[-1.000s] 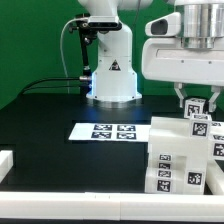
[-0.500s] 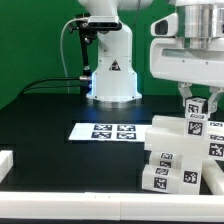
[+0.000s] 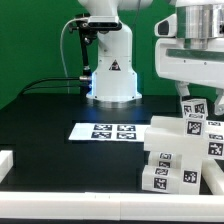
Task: Assemble chair
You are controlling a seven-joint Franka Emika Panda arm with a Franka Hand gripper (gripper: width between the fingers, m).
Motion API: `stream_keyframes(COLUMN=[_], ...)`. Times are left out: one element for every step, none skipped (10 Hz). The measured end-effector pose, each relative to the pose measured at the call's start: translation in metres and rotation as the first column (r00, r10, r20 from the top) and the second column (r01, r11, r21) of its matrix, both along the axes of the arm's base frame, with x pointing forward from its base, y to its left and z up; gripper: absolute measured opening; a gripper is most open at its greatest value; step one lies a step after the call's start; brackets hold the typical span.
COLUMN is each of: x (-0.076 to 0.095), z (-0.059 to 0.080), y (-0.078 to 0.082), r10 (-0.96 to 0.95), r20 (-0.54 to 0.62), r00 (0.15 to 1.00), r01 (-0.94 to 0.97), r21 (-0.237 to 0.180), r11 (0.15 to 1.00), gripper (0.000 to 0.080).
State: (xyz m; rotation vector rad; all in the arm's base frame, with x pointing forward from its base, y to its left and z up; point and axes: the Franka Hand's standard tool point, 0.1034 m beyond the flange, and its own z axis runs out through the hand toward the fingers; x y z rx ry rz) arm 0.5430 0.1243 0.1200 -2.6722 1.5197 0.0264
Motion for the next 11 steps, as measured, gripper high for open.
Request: stream_keyframes(x=[0.0000, -0.0001, 0.0000, 0.0004, 0.0006, 0.0008, 0.0006, -0.0010, -0.0013, 0.0006, 0.0016], z=[-0.0001, -0.0002, 0.0000, 0.0015, 0.0023, 0.0022, 0.0015, -0.0008, -0.0012, -0.0004, -0.0001], y=[0.0000, 0.0000, -0.0006, -0.0027, -0.0034, -0.0042, -0.0028, 0.0025, 0.0038, -0.0001, -0.0035], r10=[0.000, 0.000, 0.033, 0.187, 0.328, 0.452, 0.571, 0.643, 0.695, 0.756, 0.794], r20=[0.000, 0.000, 0.002, 0.013, 0.021, 0.028, 0.034, 0.032, 0.032, 0.037, 0.039], r00=[1.000, 1.000, 0.999, 0.982, 0.944, 0.891, 0.820, 0.765, 0.718, 0.653, 0.606], r01=[0.000, 0.000, -0.033, -0.187, -0.328, -0.452, -0.570, -0.642, -0.695, -0.755, -0.793], r21=[0.000, 0.000, -0.002, -0.007, -0.012, -0.018, -0.025, -0.029, -0.035, -0.041, -0.045], r11=[1.000, 1.000, 0.999, 0.982, 0.945, 0.892, 0.821, 0.766, 0.719, 0.654, 0.607], gripper=[0.0630, 0.0644, 0.0644, 0.0648, 0.0648, 0.0648, 0.0648, 0.0648, 0.0648, 0.0648, 0.0648])
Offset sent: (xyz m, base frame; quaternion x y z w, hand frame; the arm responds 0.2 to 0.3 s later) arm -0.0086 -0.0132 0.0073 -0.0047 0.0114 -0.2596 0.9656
